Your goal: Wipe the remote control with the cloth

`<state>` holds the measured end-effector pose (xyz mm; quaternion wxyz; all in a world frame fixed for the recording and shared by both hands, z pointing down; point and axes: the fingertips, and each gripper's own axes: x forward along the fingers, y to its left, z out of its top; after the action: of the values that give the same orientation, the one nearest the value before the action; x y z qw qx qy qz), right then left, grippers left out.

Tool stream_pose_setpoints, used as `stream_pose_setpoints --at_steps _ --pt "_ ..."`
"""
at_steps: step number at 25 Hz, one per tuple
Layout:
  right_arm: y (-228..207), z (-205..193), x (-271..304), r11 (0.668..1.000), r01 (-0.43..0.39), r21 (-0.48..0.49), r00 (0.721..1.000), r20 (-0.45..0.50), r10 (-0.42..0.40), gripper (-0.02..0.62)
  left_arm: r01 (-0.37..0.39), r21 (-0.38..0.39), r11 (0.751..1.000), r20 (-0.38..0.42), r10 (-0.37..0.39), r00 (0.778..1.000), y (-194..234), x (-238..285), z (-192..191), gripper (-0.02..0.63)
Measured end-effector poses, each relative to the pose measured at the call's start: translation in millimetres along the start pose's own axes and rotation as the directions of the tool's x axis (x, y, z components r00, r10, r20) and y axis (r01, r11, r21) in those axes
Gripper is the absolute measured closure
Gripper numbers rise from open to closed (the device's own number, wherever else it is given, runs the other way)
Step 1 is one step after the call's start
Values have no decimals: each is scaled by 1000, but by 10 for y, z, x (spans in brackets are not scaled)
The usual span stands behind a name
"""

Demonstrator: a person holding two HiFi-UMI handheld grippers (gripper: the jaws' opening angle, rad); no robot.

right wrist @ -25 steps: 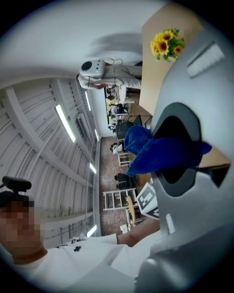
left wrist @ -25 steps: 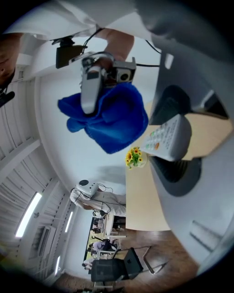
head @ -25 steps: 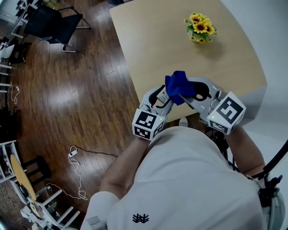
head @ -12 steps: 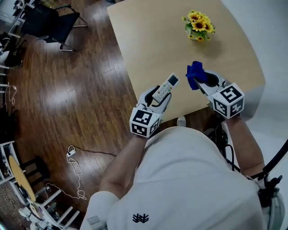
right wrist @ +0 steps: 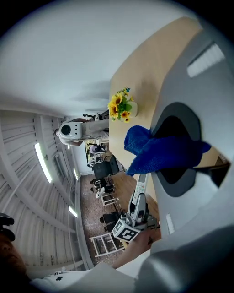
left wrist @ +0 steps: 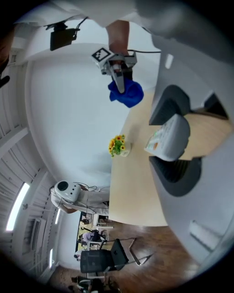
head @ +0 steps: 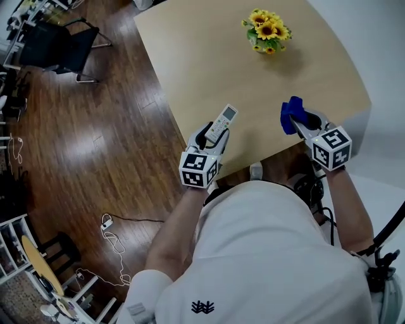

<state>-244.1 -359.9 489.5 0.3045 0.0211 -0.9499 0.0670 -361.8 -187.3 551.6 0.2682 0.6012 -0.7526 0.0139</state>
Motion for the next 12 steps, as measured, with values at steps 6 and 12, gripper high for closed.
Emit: stream_pose_setpoints --at_steps 6,12 --pt "51 -351 -231 999 -10 45 999 -49 12 518 -94 -50 994 -70 91 993 327 234 -279 379" --pt "-33 -645 -411 995 -8 99 997 -76 15 518 -167 -80 983 -129 156 979 497 391 -455 379"
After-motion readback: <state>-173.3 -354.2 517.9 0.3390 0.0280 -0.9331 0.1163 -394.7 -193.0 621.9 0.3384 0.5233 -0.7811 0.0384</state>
